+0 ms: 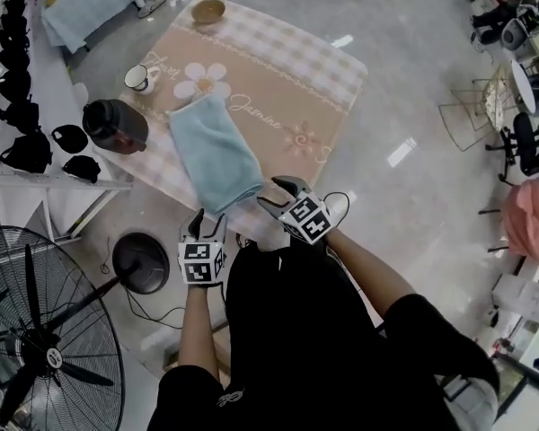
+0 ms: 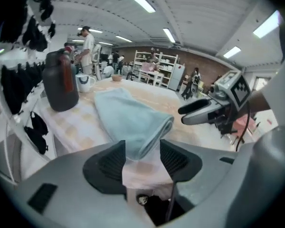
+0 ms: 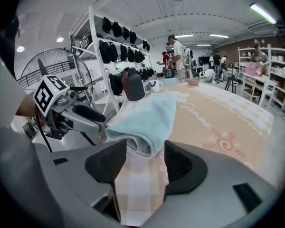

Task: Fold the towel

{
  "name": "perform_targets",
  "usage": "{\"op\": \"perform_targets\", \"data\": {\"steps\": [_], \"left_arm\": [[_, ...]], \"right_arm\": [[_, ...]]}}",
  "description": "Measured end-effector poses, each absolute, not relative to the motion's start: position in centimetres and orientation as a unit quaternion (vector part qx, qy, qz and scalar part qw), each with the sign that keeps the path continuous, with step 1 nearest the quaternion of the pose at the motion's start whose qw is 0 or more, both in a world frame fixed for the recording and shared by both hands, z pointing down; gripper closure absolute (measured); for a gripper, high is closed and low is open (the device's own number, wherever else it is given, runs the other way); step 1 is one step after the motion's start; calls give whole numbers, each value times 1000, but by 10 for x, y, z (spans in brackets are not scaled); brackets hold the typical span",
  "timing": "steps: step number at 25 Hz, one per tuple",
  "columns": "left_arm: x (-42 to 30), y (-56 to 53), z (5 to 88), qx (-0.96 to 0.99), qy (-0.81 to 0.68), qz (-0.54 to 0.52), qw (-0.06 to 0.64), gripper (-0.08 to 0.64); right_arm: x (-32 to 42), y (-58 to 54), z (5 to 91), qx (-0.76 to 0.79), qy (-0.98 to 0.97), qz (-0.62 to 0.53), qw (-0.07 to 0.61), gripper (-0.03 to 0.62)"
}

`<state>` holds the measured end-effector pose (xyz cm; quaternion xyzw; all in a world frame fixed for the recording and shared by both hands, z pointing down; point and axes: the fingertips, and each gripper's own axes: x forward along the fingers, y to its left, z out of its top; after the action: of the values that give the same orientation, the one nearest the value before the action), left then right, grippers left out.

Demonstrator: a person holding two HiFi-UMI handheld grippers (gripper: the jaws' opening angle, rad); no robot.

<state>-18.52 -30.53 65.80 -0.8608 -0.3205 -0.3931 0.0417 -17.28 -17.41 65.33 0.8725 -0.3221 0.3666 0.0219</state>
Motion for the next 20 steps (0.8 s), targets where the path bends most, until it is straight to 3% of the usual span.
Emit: {"op": "perform_targets", "data": {"steps": [9,20], "left_arm": [[-191,-284,697,-801,-432,-345,228,350],[-183,-287,728,-724,-474,-360,349,350]], "right_arm": [[-172,-187,688,857,-326,397,49,364],[-157,-183,715,849,-304,431,37,379]]}}
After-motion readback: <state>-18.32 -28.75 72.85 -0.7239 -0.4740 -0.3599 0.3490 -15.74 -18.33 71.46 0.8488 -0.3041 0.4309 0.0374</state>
